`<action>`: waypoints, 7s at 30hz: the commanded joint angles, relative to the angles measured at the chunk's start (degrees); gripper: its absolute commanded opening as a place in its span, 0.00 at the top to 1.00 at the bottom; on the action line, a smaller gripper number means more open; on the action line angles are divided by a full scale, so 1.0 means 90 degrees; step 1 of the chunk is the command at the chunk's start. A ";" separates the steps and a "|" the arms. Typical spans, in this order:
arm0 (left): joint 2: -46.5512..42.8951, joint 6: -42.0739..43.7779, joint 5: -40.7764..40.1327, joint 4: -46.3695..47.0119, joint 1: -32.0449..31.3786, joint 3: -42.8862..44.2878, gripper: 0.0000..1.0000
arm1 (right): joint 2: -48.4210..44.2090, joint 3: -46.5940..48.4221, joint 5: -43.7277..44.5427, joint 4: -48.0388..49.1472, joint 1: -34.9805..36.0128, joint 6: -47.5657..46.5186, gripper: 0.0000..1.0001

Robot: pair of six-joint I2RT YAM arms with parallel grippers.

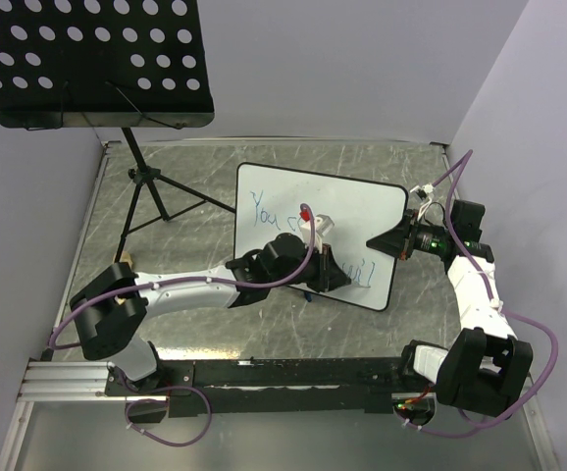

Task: Write a sentence on the whiteboard
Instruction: Write a sentence on the whiteboard, then pick up the whiteboard from the center of the board.

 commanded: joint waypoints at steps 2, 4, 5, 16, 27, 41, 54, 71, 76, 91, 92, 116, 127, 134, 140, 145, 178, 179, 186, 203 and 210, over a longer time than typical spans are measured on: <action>0.0023 -0.0010 -0.0058 0.0165 -0.0018 0.0332 0.99 | -0.0171 0.0352 -0.1477 0.0327 0.0036 0.0069 1.00; 0.0003 0.0000 -0.0028 0.0185 -0.0018 0.0371 0.99 | -0.0171 0.0352 -0.1487 0.0327 0.0036 0.0079 1.00; -0.0045 -0.0019 -0.0019 0.0224 -0.0018 0.0362 0.99 | -0.0171 0.0362 -0.1477 0.0327 0.0036 0.0079 1.00; -0.0583 -0.0058 0.0050 0.0458 0.0079 0.0371 0.99 | -0.0181 0.0362 -0.1487 0.0308 0.0036 0.0059 1.00; -0.0095 -0.0019 -0.0106 0.0478 0.0206 0.0869 0.99 | -0.0180 0.0372 -0.1477 0.0278 0.0036 0.0030 1.00; 0.0101 -0.0058 -0.0067 0.0400 0.0226 0.0850 0.99 | -0.0171 0.0382 -0.1487 0.0249 0.0036 0.0011 1.00; 0.0199 -0.0088 -0.0077 0.0293 0.0236 0.0772 0.99 | -0.0171 0.0391 -0.1497 0.0229 0.0036 -0.0009 1.00; 0.0130 -0.0146 0.0177 0.0205 0.0236 0.0381 0.99 | -0.0171 0.0382 -0.1477 0.0249 0.0036 0.0011 1.00; 0.0111 -0.0185 0.0245 0.0205 0.0226 0.0274 0.99 | -0.0180 0.0372 -0.1477 0.0269 0.0036 0.0020 1.00; 0.0296 -0.0195 0.0509 0.0117 0.0158 0.0254 0.99 | -0.0171 0.0372 -0.1477 0.0278 0.0036 0.0030 1.00; 0.0316 -0.0205 0.0528 0.0126 0.0148 0.0254 0.99 | -0.0180 0.0372 -0.1487 0.0278 0.0036 0.0030 1.00; 0.0570 -0.0117 0.0470 0.0165 0.0119 0.0830 0.99 | -0.0180 0.0382 -0.1487 0.0249 0.0036 0.0011 1.00; -0.0747 -0.0010 0.0558 0.0469 0.0099 0.0284 0.99 | -0.0151 0.0382 -0.1516 0.0230 0.0036 -0.0009 1.00; -0.1822 0.0478 0.0353 -0.0068 0.0235 -0.0369 0.99 | -0.0171 0.0401 -0.1477 0.0191 0.0036 -0.0058 1.00; -0.2877 0.0839 0.0674 -0.0721 0.1123 -0.1005 0.99 | -0.0161 0.0547 -0.1399 -0.0258 0.0036 -0.0467 1.00; -0.3161 0.1279 0.1162 -0.1230 0.2041 -0.0928 0.99 | -0.0054 0.0781 -0.1448 -0.0970 0.0026 -0.1227 1.00; -0.6030 0.1543 0.1574 -0.2227 0.3175 -0.1445 0.99 | 0.1126 0.3798 -0.1936 -0.7140 -0.0998 -0.6158 1.00; -0.6109 0.1543 0.1554 -0.2227 0.3185 -0.1494 0.99 | 0.1234 0.3935 -0.1975 -0.7472 -0.1096 -0.6548 1.00; -0.6364 0.1475 0.1505 -0.2100 0.3185 -0.1835 0.99 | 0.1275 0.4287 -0.2151 -0.7466 -0.1253 -0.6337 1.00; -0.5876 0.1757 0.1524 -0.1565 0.3214 -0.1943 0.99 | 0.0670 0.4748 -0.2180 -0.7456 -0.1536 -0.6190 1.00; -0.4677 0.2197 0.3144 -0.1104 0.3712 -0.1241 0.99 | -0.0354 0.3918 -0.1683 -0.6180 -0.1429 -0.5256 1.00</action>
